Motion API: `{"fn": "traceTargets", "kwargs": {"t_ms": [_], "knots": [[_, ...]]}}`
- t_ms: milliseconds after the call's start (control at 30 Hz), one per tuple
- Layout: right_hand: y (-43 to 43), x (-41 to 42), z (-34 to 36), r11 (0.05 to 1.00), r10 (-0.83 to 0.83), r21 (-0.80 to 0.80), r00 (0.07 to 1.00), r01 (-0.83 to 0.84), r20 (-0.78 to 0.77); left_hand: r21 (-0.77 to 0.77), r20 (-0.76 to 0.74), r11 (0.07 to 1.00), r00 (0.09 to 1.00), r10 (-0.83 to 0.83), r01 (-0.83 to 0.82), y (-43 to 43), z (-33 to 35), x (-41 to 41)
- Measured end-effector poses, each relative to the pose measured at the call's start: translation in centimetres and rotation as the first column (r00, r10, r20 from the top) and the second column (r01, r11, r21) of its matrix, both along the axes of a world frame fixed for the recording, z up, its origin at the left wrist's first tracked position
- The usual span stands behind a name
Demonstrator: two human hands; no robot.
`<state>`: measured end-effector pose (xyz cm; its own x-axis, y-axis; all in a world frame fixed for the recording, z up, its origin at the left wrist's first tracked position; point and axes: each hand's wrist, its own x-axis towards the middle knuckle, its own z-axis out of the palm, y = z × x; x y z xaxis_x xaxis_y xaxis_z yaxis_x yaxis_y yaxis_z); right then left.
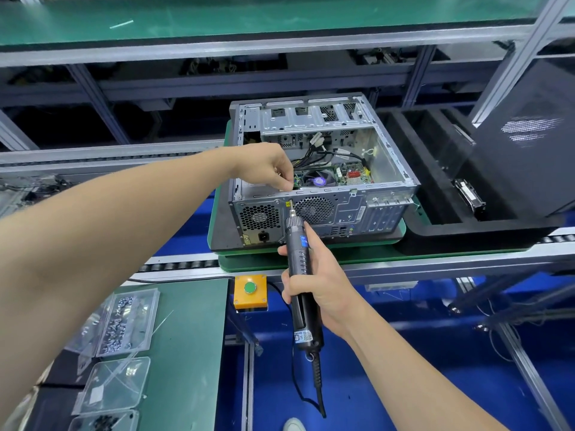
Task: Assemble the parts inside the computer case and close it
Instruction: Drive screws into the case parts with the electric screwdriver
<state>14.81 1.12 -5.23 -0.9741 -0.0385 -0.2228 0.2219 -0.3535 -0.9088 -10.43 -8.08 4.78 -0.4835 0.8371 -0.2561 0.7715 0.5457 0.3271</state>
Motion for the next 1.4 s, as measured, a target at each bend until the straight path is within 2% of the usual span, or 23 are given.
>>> {"fn": "traceTargets", "kwargs": {"t_ms": [167,300,467,634,701,834,1001,1234,1401], "knots": [[-0.1,0.1,0.1,1.000,0.001,0.019,1.000,-0.001,0.010,0.053,0.224,0.991,0.969,0.107,-0.121,-0.3,-0.2,0.2],[-0.1,0.2,0.3,1.000,0.016,0.019,1.000,-0.016,0.001,0.102,0.328,0.977,0.933,0.146,-0.189,-0.5,0.1,1.2],[0.0,0.1,0.4,1.000,0.022,0.021,1.000,-0.022,-0.004,0.063,0.257,0.974,0.947,0.195,-0.218,0.6,-0.1,1.3],[0.1,0.1,0.2,0.999,0.021,0.046,1.000,-0.022,0.013,-0.108,0.124,0.994,0.992,0.031,-0.018,2.5,0.2,1.8],[0.1,0.1,0.2,0.999,0.021,0.049,1.000,-0.022,0.019,-0.105,0.103,0.994,0.995,0.012,-0.001,2.7,0.2,1.7],[0.2,0.2,0.2,0.999,0.018,0.047,1.000,-0.019,0.023,-0.037,0.170,0.999,0.985,0.020,-0.014,2.2,-0.1,1.7],[0.4,0.1,0.3,0.998,0.021,0.055,0.999,-0.023,0.032,-0.031,0.208,0.999,0.978,0.023,-0.017,2.2,-0.1,1.6],[0.2,-0.1,0.4,0.993,0.020,0.113,0.999,-0.024,0.033,-0.080,0.078,0.997,0.997,0.026,-0.020,2.8,0.0,1.4],[0.6,-0.2,0.4,0.983,0.034,0.180,0.998,-0.042,0.047,-0.108,0.085,0.994,0.996,0.004,0.005,2.8,0.1,1.3]]}}
